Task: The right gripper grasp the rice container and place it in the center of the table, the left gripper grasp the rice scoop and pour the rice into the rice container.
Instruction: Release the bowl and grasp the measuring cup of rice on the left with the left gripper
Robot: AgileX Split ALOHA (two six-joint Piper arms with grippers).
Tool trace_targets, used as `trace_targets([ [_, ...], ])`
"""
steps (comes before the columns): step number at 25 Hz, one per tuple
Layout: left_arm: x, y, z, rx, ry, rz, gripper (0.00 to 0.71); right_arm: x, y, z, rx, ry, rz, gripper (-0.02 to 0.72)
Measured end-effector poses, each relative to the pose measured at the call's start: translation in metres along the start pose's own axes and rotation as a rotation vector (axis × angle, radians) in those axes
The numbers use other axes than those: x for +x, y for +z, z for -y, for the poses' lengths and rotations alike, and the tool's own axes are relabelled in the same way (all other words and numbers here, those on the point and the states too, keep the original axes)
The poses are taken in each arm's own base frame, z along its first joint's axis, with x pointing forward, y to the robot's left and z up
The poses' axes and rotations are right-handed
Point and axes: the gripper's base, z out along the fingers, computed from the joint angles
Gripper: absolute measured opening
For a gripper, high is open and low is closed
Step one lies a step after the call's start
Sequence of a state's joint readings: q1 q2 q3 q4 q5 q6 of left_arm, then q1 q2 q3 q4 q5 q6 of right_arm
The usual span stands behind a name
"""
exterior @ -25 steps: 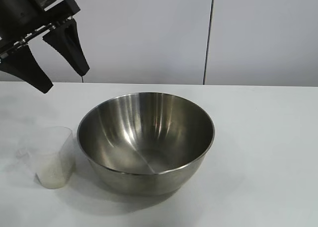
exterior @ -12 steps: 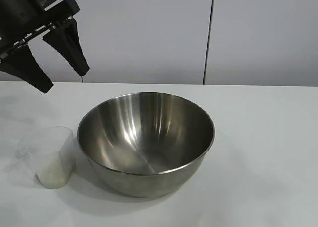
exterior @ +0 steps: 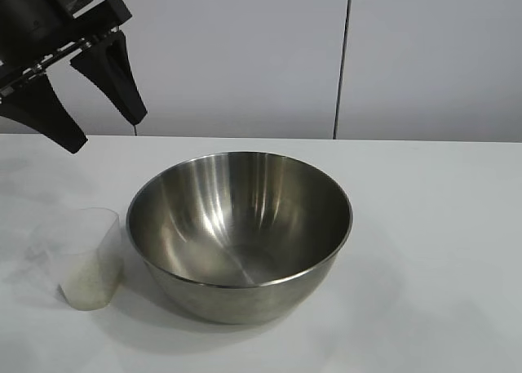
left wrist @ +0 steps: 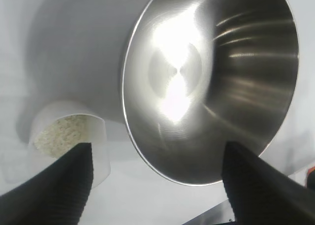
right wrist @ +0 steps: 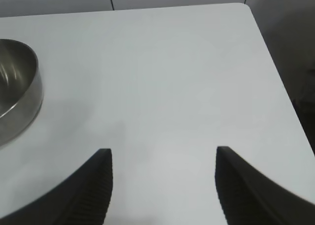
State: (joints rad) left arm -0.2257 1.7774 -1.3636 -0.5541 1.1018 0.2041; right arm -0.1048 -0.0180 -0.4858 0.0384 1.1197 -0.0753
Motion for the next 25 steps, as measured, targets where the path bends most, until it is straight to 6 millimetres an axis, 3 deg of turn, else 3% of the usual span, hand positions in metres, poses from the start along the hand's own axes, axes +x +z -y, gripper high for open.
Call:
trace_targets([
  [19, -0.0001, 0.0, 0.0, 0.0, 0.0, 0.001, 0.531, 0.0, 0.0032, 0.0019, -0.016, 0.021, 0.016, 0.419],
  [25, -0.0069, -0.0003, -0.0014, -0.016, 0.011, 0.076, 0.531, 0.0, 0.0032, 0.0019, -0.016, 0.021, 0.016, 0.419],
])
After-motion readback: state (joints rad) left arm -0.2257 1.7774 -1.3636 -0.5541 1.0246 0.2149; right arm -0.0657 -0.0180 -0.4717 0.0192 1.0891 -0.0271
